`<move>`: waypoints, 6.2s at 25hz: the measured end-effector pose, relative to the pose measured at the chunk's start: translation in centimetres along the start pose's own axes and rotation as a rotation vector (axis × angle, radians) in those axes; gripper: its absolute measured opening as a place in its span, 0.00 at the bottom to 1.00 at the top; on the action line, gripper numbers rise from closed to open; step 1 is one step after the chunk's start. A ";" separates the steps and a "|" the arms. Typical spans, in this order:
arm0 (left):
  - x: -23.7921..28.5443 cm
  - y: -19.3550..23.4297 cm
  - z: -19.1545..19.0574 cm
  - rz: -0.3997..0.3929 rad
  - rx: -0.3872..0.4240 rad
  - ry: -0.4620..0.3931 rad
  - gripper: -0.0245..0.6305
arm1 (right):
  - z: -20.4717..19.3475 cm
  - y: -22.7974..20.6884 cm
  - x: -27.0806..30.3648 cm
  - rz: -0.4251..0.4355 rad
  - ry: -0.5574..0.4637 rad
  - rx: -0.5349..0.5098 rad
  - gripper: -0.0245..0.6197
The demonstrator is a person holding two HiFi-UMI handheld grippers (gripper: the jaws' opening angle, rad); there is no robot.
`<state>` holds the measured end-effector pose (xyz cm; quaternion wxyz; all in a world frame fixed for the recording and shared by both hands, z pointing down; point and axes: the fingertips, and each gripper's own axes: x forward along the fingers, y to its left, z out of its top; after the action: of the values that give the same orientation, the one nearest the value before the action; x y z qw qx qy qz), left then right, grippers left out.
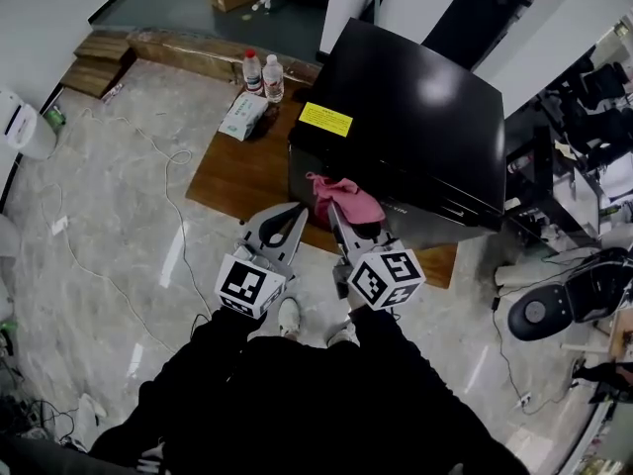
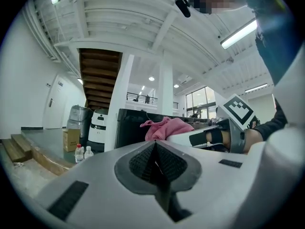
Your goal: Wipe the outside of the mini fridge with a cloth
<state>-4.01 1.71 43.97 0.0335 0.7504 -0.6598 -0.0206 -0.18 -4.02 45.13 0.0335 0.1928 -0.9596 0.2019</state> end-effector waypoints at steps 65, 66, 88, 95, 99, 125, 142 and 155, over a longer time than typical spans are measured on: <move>1.4 -0.4 -19.0 -0.095 -0.114 0.309 0.05 | -26.4 -8.6 0.6 -0.111 0.460 0.329 0.22; 1.1 -0.8 -17.7 -0.099 -0.112 0.291 0.05 | -24.4 -8.0 0.0 -0.100 0.425 0.278 0.22; 2.2 -9.1 15.0 -0.214 -0.004 0.003 0.05 | 13.4 3.1 -12.9 -0.062 -0.041 -0.599 0.22; 8.9 -9.7 21.6 -0.180 0.069 -0.043 0.05 | 21.4 -2.3 -11.9 -0.041 0.074 -0.839 0.22; 12.6 -9.0 23.3 -0.119 0.095 -0.044 0.05 | 25.0 -5.4 -10.4 -0.013 0.124 -0.973 0.22; 25.9 9.6 18.5 0.062 0.030 0.109 0.05 | 23.7 -14.9 20.6 0.172 0.571 -0.978 0.22; 28.0 8.0 16.1 -0.006 0.012 0.154 0.05 | 21.0 -18.8 21.4 0.132 0.679 -0.944 0.21; 31.7 -4.3 16.4 -0.104 0.036 0.156 0.05 | 23.1 -27.3 9.2 0.026 0.684 -0.886 0.21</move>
<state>3.07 -29.52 27.72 0.0702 0.7835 -0.6155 0.0482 2.11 -39.57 35.46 0.4183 0.0717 -0.8895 -0.1694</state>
